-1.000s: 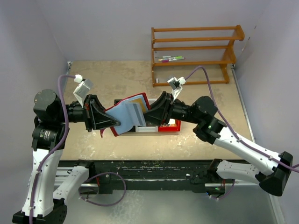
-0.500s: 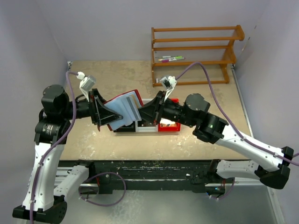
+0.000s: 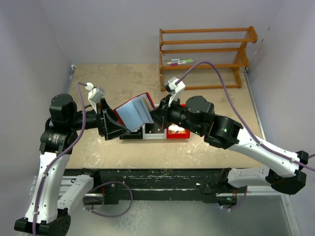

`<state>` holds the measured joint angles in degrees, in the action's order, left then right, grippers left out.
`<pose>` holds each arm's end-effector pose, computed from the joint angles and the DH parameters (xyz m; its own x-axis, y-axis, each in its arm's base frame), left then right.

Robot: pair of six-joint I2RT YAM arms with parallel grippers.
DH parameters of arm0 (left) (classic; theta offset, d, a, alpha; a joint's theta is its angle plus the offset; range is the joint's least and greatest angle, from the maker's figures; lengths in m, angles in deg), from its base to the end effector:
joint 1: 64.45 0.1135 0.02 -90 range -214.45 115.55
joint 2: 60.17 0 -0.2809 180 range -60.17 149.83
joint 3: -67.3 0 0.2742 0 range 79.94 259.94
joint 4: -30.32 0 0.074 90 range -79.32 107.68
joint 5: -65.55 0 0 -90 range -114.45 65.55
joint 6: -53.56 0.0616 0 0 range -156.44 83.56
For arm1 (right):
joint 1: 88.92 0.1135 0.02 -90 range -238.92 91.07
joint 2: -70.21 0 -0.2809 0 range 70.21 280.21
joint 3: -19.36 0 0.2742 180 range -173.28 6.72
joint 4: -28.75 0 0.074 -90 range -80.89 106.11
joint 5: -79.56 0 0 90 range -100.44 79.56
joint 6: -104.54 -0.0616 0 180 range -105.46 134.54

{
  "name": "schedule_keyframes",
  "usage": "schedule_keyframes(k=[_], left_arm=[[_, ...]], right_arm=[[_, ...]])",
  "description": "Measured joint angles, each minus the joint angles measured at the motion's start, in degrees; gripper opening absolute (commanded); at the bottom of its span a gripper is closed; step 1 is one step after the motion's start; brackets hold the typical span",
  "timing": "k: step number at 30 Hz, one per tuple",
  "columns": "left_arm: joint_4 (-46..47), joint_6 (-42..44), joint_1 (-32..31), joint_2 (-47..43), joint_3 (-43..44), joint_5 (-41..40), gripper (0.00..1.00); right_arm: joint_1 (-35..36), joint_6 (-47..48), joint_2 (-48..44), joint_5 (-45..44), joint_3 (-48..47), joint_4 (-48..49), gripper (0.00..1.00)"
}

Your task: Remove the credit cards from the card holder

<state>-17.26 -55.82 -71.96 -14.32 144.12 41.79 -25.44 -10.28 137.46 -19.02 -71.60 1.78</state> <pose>0.1455 -0.0760 0.4279 -0.5734 -0.0593 -0.8172 0.7759 0.2811 -0.5648 0.1409 0.2618 0.4751 -0.3665 0.1951 -0.9097 -0.7320 0.5431 0.4114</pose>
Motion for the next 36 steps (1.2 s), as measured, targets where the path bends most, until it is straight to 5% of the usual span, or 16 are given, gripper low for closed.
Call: schedule_keyframes(k=[18,30,36], left_arm=[[7.08,-4.09,0.0,-0.63,-5.31,2.19,0.7],[7.1,-3.58,0.0,-1.03,-5.46,3.63,0.29],[8.48,-5.16,0.0,-1.46,-5.46,4.13,0.24]], right_arm=[[10.38,6.51,8.35,-18.18,-9.22,-10.34,0.0],[10.38,5.7,-1.99,-14.03,-1.07,-3.93,0.0],[10.14,3.28,-8.37,-8.28,5.84,3.15,0.0]])
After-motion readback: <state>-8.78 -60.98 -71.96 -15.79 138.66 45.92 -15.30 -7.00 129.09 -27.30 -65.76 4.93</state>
